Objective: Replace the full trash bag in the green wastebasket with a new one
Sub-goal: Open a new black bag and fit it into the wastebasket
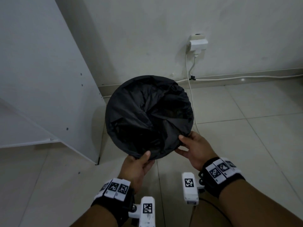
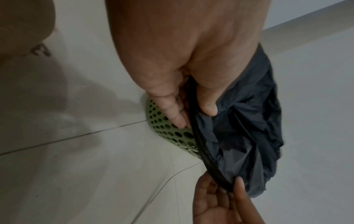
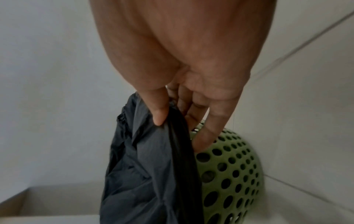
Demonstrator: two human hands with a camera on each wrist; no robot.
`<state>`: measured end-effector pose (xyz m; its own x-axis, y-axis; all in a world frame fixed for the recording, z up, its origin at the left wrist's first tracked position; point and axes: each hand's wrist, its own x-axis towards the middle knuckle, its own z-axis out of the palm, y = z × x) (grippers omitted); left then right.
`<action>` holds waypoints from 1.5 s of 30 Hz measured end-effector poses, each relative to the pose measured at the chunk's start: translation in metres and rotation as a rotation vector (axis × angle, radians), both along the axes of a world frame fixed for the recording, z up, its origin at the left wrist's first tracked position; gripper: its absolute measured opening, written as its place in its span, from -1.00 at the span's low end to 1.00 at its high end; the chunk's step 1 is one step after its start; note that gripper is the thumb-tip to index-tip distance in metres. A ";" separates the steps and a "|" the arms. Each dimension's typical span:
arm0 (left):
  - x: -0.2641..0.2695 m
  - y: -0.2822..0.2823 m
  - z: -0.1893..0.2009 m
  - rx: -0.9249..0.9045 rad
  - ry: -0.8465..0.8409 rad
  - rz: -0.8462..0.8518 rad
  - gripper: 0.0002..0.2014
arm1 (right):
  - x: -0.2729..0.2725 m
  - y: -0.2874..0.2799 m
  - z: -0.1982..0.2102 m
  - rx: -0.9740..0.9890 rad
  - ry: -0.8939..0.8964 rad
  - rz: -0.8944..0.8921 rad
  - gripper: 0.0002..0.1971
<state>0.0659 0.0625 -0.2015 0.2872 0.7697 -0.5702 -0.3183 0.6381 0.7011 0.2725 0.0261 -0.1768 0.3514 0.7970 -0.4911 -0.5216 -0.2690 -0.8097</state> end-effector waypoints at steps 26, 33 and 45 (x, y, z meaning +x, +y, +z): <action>-0.086 0.105 0.039 1.016 0.925 -0.229 -0.61 | 0.015 0.030 0.055 -0.212 -1.209 -0.234 -0.55; -0.109 0.074 0.044 0.926 0.785 -0.252 -0.63 | -0.087 0.077 0.022 -0.189 -0.697 0.057 -0.41; -0.144 0.038 0.048 0.756 0.783 -0.226 -0.60 | -0.114 0.132 -0.037 -0.415 -0.511 0.430 -0.12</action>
<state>-0.0778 0.1008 -0.1537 0.2303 0.9712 -0.0615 0.4523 -0.0509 0.8904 0.1586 0.1580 -0.2143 0.3165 0.7009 -0.6392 0.1069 -0.6959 -0.7102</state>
